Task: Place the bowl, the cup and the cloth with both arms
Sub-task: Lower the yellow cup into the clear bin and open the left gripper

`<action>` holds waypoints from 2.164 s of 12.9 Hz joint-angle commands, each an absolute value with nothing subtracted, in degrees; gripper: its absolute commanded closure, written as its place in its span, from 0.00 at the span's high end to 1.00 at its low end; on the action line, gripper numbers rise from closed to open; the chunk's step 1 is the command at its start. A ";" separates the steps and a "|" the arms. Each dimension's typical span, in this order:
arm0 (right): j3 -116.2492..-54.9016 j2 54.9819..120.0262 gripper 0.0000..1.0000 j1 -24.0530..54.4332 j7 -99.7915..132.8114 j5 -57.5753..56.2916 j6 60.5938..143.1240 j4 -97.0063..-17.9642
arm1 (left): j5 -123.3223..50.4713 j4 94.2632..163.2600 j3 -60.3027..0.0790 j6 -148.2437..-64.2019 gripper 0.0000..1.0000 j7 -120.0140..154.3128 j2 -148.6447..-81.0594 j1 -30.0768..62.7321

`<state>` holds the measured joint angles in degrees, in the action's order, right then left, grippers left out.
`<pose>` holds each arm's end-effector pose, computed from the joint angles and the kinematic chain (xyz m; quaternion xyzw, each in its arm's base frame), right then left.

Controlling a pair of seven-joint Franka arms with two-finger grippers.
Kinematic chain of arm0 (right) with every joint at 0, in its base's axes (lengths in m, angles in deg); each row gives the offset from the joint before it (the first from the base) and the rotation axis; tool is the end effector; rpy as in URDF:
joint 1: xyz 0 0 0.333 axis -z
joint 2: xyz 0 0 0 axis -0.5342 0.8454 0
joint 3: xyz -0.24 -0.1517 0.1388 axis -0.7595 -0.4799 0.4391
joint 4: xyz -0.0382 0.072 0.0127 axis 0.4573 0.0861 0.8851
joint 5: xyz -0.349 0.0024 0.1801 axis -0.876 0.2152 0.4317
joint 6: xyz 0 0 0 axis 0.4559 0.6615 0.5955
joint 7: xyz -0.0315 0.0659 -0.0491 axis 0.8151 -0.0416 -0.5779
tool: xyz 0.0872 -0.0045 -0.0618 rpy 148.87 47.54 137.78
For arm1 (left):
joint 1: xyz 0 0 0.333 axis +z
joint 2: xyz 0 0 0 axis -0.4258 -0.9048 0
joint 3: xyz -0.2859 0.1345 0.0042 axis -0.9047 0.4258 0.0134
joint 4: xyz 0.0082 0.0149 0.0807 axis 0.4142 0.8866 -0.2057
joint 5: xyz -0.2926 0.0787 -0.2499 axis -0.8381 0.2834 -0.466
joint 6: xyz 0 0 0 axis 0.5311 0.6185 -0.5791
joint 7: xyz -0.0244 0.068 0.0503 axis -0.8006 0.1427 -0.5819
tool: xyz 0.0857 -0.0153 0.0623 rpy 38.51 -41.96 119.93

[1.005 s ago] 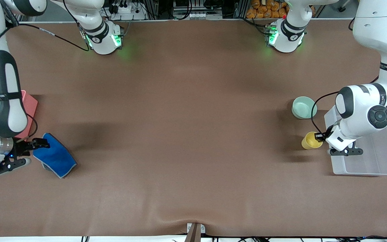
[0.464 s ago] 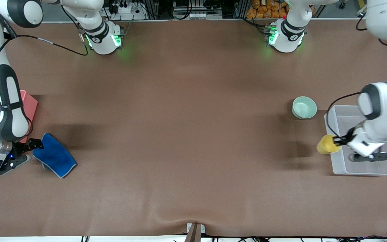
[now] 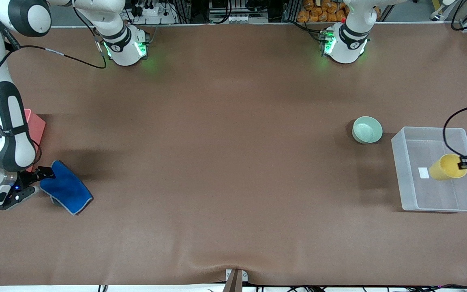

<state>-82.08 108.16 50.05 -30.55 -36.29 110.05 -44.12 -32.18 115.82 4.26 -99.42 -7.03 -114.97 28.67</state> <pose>0.6645 -0.2332 0.2055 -0.9597 -0.2760 0.0443 0.0283 0.6519 0.1965 0.4112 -0.9995 -0.0183 0.0170 0.0174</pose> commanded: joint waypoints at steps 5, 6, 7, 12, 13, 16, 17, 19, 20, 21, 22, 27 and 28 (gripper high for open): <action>-81.27 110.80 1.00 52.15 -33.92 -31.86 110.86 -43.45 | -38.94 112.19 5.53 -106.11 0.00 -11.70 -127.10 30.03; -81.27 110.80 1.00 52.15 -33.92 -31.86 110.95 -43.45 | -40.95 112.19 5.62 -107.96 0.00 -13.45 -128.33 30.12; -81.27 110.80 1.00 52.15 -33.92 -31.86 110.96 -43.45 | -41.84 112.19 5.62 -109.19 0.00 -13.91 -129.39 30.21; -81.27 111.06 1.00 52.15 -35.23 -32.04 113.50 -43.28 | -45.01 112.02 5.44 -113.41 0.00 -13.39 -130.80 29.69; -81.27 111.06 1.00 52.15 -35.24 -32.13 113.50 -43.19 | -45.01 112.10 5.44 -114.03 0.00 -13.38 -130.98 29.60; -81.27 111.50 1.00 52.24 -35.24 -31.95 113.50 -43.28 | -44.92 112.11 5.35 -114.74 0.01 -14.96 -132.82 29.77; -81.27 111.67 1.00 52.33 -35.15 -31.86 113.85 -43.28 | -44.92 112.11 5.35 -115.35 0.13 -15.05 -133.09 29.69; -81.27 111.76 1.00 52.68 -35.06 -31.78 114.29 -43.28 | -44.92 112.11 5.26 -115.45 0.40 -15.05 -133.44 29.60; -81.27 111.76 0.85 52.68 -35.06 -31.51 114.29 -43.28 | -44.84 112.11 5.35 -115.45 0.49 -15.14 -133.35 29.60; -81.27 111.76 0.46 52.68 -35.15 -31.08 114.29 -43.28 | -44.66 111.93 5.53 -115.45 0.56 -15.49 -133.18 29.60; -81.27 111.76 0.16 52.68 -35.15 -31.07 114.29 -43.28 | -44.23 111.32 5.62 -114.84 0.59 -15.93 -132.57 29.60; -81.27 111.68 0.00 52.59 -35.15 -29.05 114.29 -43.28 | -40.62 110.09 6.67 -105.10 0.59 -15.67 -126.34 29.16; -81.27 111.59 0.00 52.50 -35.15 -28.96 114.29 -43.28 | -40.62 110.08 6.76 -103.25 0.59 -15.15 -124.23 28.98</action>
<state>-82.09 111.08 51.64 -33.92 -30.38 114.13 -43.78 -42.02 109.46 5.93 -107.27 -15.07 -128.47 29.74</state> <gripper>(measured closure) 0.930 0.405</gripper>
